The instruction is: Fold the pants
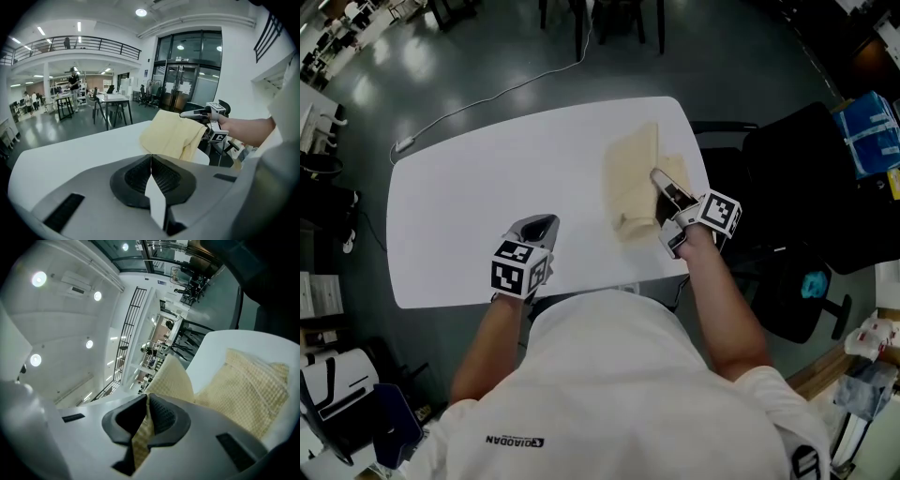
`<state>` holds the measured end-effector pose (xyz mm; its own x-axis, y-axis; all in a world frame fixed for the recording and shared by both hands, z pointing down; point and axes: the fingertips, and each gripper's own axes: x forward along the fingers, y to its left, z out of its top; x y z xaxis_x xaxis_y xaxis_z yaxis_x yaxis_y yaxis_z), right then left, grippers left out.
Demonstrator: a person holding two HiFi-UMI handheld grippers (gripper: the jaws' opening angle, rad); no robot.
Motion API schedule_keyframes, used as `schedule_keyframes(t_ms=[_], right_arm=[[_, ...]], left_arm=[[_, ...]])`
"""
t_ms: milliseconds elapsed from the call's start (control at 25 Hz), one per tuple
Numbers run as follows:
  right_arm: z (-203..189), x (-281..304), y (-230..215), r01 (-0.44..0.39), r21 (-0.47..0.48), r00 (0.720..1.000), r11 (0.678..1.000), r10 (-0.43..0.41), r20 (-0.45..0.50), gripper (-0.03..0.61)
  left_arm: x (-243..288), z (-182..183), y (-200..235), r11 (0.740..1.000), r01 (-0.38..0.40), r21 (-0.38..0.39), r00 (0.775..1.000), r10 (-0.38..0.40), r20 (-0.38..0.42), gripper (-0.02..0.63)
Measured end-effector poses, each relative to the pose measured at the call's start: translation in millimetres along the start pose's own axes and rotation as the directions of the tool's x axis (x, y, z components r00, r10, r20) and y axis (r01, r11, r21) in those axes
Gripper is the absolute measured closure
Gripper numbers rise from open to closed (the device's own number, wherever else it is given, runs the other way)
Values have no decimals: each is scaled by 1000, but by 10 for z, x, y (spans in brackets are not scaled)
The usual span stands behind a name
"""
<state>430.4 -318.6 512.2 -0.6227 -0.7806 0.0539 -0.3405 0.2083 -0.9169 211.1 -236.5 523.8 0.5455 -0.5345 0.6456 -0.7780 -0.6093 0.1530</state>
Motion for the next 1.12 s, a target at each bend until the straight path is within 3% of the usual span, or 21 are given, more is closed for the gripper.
schedule_keyframes(t_ms=[320, 600, 880, 1120], right_arm=[[399, -242, -214, 4, -31, 1000, 1000, -4, -12, 538], [625, -226, -128, -83, -140, 993, 987, 70, -91, 538], [734, -340, -612, -17, -316, 986, 948, -38, -165, 538], [723, -635, -1433, 149, -156, 975, 976, -171, -139, 535]], left_arm=[[176, 11, -261, 1000, -16, -17, 1000, 16, -9, 586], [339, 58, -456, 999, -31, -35, 1000, 30, -8, 586], [444, 15, -567, 998, -41, -47, 999, 40, -31, 586], [503, -13, -657, 998, -45, -43, 997, 43, -59, 586]])
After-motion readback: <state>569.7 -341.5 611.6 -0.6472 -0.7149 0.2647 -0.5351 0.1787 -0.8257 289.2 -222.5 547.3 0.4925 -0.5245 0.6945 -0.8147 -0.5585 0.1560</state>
